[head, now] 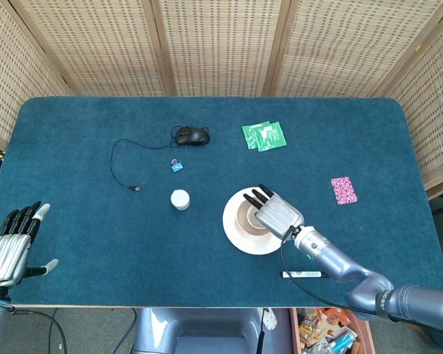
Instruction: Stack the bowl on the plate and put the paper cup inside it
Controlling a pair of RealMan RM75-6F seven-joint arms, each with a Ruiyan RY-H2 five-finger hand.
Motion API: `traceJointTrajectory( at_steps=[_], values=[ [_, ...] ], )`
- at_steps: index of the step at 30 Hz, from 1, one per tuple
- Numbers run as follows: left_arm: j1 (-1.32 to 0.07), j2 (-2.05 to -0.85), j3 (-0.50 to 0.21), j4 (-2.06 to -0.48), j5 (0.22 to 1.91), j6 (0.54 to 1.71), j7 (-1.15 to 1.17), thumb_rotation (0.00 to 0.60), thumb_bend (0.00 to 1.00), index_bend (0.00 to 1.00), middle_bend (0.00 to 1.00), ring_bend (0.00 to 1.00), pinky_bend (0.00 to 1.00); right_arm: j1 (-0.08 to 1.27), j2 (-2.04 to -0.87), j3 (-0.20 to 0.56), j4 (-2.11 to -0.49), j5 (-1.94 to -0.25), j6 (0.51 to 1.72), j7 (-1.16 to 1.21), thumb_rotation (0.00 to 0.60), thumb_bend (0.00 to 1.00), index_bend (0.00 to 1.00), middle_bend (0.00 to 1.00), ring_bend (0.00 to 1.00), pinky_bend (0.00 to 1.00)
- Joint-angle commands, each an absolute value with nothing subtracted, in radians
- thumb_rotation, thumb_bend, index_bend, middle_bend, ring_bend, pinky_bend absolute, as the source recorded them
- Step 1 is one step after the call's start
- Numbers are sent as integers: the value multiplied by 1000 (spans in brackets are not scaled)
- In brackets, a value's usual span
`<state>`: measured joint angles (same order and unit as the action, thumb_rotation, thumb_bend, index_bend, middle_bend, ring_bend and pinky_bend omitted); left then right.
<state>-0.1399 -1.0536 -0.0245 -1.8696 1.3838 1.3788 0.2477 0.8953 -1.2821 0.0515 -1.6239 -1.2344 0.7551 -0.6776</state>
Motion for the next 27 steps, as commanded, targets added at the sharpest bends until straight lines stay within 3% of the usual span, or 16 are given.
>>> traceJointTrajectory(
  at_steps=[1, 5, 11, 16, 19, 21, 22, 23, 27],
  values=[
    [-140, -1052, -24, -1870, 1386, 1378, 247, 600, 0, 0, 0, 0, 0, 898, -1276, 51, -1633, -1227, 748, -665, 600, 565, 182, 0, 0, 58],
    [-140, -1050, -21, -1871, 1388, 1378, 246, 600, 0, 0, 0, 0, 0, 898, -1264, 50, -1648, -1227, 748, -650, 600, 565, 76, 0, 0, 58],
    [-139, -1049, -19, -1871, 1390, 1377, 244, 600, 0, 0, 0, 0, 0, 875, -1224, 42, -1693, -1274, 802, -634, 600, 565, 72, 0, 0, 58],
    [-134, -1044, -17, -1873, 1403, 1388, 234, 600, 0, 0, 0, 0, 0, 753, -1099, 1, -1798, -1401, 986, -526, 600, 561, 72, 0, 0, 58],
    [-124, -1040, -10, -1871, 1436, 1412, 225, 600, 0, 0, 0, 0, 0, 609, -1071, -35, -1763, -1511, 1202, -309, 600, 359, 70, 0, 0, 46],
    [-118, -1042, -5, -1867, 1454, 1424, 220, 600, 0, 0, 0, 0, 0, 543, -1090, -52, -1700, -1570, 1312, -205, 600, 97, 58, 0, 0, 29],
    [-117, -1044, -3, -1863, 1460, 1427, 218, 600, 0, 0, 0, 0, 0, 514, -1103, -57, -1668, -1592, 1360, -158, 600, 44, 53, 0, 0, 26],
    [-116, -1047, -3, -1858, 1466, 1431, 215, 600, 0, 0, 0, 0, 0, 480, -1123, -61, -1625, -1617, 1420, -100, 600, 5, 47, 0, 0, 26],
    [-117, -1060, -7, -1839, 1473, 1434, 201, 600, 0, 0, 0, 0, 0, 373, -1180, -66, -1516, -1623, 1565, 35, 600, 0, 21, 0, 0, 17]
  ],
)
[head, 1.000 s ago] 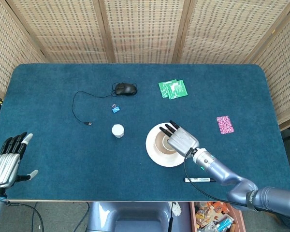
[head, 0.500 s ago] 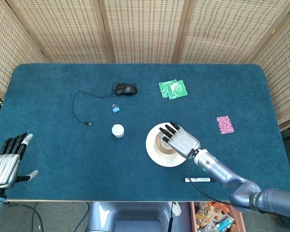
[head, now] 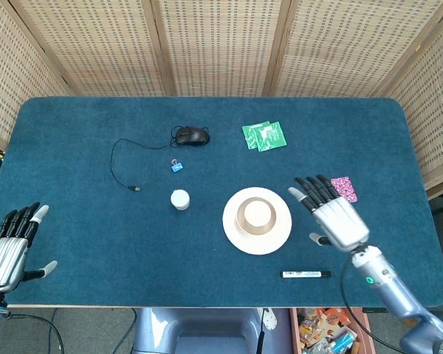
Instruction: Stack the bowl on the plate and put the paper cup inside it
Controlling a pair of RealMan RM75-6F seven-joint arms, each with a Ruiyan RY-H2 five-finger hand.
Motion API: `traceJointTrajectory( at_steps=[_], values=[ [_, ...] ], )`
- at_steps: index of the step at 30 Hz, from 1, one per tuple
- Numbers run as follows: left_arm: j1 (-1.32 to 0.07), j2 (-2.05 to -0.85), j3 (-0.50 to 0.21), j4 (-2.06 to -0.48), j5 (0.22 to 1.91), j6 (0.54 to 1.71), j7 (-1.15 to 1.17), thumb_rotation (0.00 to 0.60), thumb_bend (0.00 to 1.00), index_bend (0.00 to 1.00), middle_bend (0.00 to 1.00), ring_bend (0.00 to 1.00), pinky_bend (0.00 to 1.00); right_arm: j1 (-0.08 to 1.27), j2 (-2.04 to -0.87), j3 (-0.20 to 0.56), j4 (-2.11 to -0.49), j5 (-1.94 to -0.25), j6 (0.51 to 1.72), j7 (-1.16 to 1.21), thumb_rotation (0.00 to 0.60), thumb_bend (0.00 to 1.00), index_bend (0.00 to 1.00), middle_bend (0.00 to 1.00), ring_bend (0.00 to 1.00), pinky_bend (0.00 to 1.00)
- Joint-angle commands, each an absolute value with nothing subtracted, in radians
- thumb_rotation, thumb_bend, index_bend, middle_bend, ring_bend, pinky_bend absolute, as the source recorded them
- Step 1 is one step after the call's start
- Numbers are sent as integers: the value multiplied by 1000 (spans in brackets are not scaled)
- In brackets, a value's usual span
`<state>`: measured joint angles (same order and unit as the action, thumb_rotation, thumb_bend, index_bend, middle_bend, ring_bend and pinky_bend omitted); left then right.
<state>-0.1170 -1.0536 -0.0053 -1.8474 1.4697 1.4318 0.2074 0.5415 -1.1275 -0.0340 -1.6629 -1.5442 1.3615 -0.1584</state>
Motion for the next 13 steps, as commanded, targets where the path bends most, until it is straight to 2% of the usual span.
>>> traceJointTrajectory(
  at_steps=[1, 7, 13],
  values=[
    [-116, -1062, -7, -1835, 1477, 1437, 200, 600, 0, 0, 0, 0, 0, 354, -1190, -67, -1496, -1619, 1581, 49, 600, 0, 14, 0, 0, 12],
    [-98, -1076, 0, -1817, 1530, 1485, 193, 600, 0, 0, 0, 0, 0, 260, -1213, -53, -1469, -1570, 1642, 39, 600, 0, 0, 0, 0, 0],
    [-92, -1075, 3, -1813, 1544, 1496, 187, 600, 0, 0, 0, 0, 0, 228, -1213, -40, -1482, -1563, 1646, 24, 600, 0, 0, 0, 0, 0]
  ],
)
